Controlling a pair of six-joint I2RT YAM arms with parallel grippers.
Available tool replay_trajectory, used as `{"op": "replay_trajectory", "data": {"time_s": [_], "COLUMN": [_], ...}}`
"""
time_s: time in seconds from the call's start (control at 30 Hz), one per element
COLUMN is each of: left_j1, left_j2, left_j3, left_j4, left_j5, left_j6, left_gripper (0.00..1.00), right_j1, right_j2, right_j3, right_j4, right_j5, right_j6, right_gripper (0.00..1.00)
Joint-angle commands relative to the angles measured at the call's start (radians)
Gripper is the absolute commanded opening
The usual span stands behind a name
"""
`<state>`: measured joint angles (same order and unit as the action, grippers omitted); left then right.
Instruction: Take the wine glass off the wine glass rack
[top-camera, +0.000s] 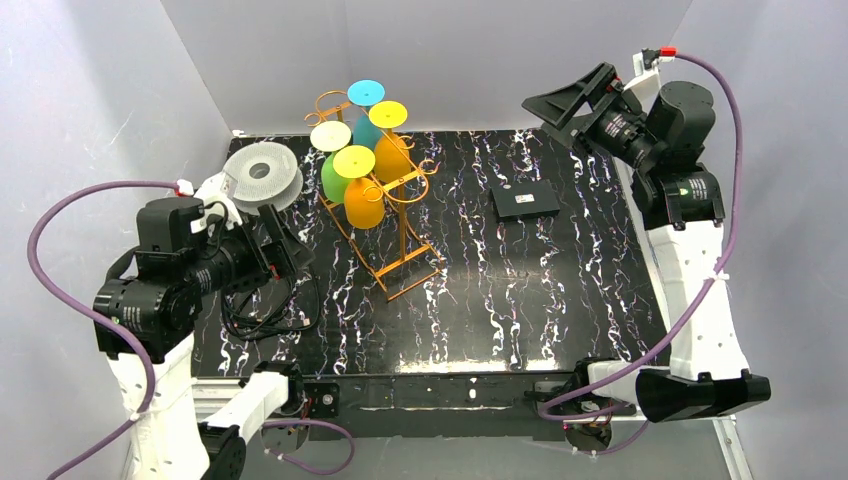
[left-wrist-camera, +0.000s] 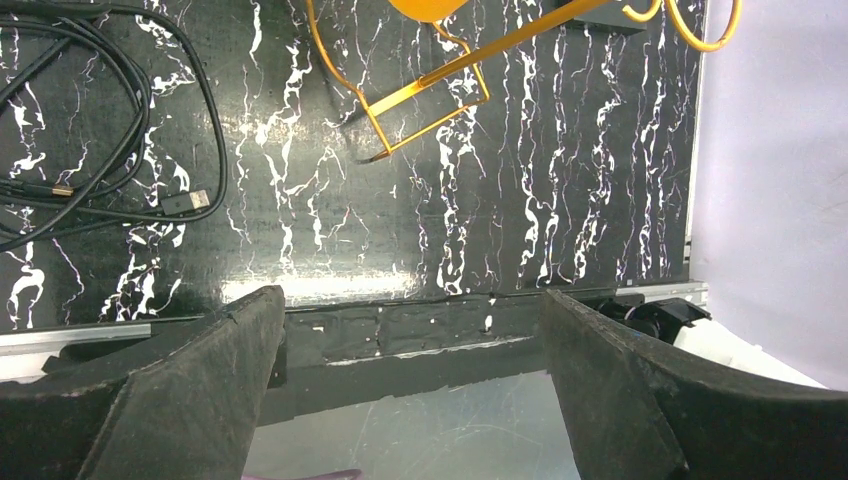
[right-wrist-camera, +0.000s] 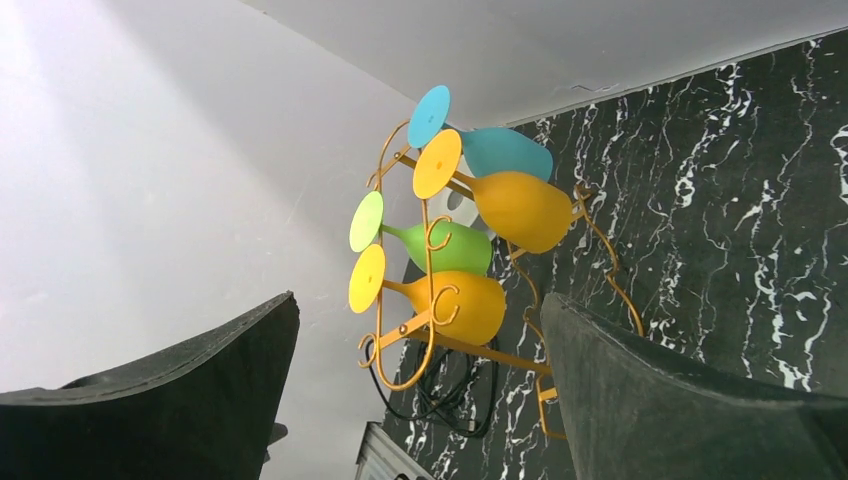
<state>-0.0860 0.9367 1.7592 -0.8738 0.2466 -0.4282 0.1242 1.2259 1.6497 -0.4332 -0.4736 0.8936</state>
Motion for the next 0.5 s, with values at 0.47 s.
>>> {"op": "replay_trajectory", "data": {"time_s": [0.47], "left_j1": [0.003], "left_j2": [0.139], "left_j3": [0.09], "left_j4": [0.057], "left_j5": [-0.009], "left_j6": [-0.057], "left_gripper": [1.0], "right_j1": [0.058], "right_j2": [0.258], "right_j3": [0.237], "right_j4": [0.184], "right_j5": [-0.025], "right_j6": [0.098], "right_gripper": [0.98]}}
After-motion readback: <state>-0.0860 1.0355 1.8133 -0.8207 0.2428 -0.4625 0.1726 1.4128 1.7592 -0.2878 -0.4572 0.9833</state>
